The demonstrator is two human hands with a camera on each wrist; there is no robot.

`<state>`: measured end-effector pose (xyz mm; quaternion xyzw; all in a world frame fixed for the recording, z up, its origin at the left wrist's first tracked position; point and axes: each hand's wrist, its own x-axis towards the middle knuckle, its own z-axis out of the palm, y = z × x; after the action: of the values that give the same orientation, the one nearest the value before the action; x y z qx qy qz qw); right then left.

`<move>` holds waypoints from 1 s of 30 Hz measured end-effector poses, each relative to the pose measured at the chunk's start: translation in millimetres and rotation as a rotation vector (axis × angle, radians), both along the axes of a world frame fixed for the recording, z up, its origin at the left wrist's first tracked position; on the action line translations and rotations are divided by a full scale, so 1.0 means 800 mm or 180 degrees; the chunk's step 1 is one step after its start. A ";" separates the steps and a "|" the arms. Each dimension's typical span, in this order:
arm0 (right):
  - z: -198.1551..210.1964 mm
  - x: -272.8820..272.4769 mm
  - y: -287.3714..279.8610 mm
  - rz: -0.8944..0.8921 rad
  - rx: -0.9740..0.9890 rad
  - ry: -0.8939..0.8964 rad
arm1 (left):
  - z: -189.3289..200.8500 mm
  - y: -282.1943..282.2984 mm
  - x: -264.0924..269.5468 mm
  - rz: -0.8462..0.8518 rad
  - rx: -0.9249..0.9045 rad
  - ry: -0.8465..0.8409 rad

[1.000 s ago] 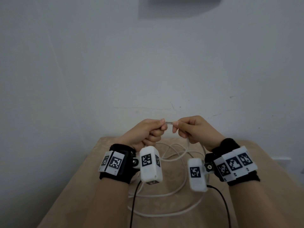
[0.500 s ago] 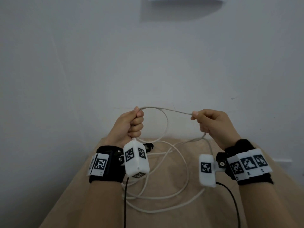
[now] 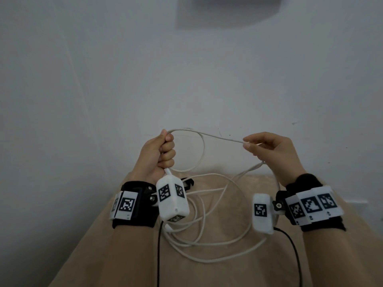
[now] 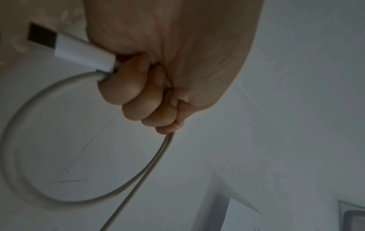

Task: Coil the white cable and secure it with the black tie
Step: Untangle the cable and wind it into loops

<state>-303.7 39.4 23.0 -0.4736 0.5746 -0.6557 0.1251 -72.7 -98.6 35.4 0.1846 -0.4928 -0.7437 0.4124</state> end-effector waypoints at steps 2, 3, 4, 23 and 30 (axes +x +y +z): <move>-0.004 0.001 -0.002 0.0029 0.0241 0.0186 | 0.000 0.001 -0.002 -0.0086 0.0002 -0.0039; -0.005 0.002 -0.004 0.0072 0.0324 0.0220 | 0.000 0.003 -0.005 -0.0127 -0.0017 -0.0092; -0.006 0.004 -0.006 0.0139 0.0391 0.0238 | -0.001 0.005 -0.009 -0.0143 -0.0043 -0.0150; -0.003 0.046 -0.025 0.0539 0.0358 -0.0399 | -0.004 0.015 -0.027 -0.0172 -0.0243 -0.0307; -0.002 0.058 -0.027 0.0910 0.0566 -0.0719 | -0.002 0.014 -0.029 -0.0406 -0.0010 0.0061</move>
<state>-256.9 17.6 21.2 -0.4608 0.5394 -0.6269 0.3219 -95.7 -87.4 33.6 0.1450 -0.5008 -0.7694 0.3690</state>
